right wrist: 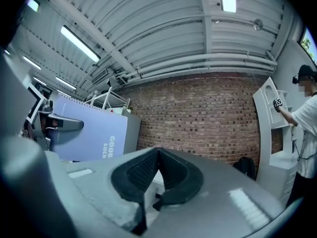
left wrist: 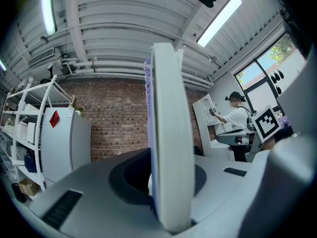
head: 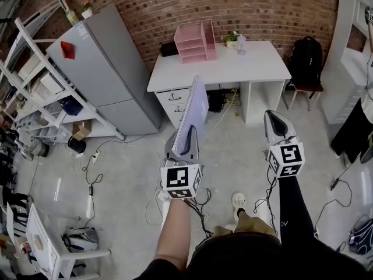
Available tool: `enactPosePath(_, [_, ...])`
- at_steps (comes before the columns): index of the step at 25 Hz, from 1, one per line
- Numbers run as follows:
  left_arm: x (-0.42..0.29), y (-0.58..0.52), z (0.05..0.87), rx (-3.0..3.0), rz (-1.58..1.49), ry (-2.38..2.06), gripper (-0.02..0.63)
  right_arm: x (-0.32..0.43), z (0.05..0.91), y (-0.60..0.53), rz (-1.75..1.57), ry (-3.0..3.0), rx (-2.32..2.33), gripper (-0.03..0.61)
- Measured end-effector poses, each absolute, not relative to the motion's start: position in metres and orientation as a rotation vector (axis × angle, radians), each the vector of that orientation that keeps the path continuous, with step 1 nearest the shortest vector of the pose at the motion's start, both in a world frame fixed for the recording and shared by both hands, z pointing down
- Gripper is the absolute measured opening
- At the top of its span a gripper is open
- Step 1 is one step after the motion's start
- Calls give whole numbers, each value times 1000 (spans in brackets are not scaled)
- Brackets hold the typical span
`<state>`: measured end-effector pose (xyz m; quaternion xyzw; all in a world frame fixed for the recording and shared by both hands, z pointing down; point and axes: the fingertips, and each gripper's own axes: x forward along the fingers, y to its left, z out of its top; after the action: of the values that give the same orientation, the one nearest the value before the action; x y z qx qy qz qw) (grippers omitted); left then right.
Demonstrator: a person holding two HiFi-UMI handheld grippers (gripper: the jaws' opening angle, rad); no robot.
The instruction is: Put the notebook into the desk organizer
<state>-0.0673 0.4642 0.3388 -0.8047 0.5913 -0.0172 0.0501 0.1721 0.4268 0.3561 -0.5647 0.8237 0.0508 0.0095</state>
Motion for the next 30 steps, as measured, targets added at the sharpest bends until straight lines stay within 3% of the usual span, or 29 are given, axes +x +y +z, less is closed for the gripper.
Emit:
enactPosePath(17, [-51,313,345,-2395,-79,1894,46,181,362,258,143,2639,-1665,0])
enactPosePath(30, [-42,254,357,-2375,-127,1927,46,185,379,194,107,2664,-1611,0])
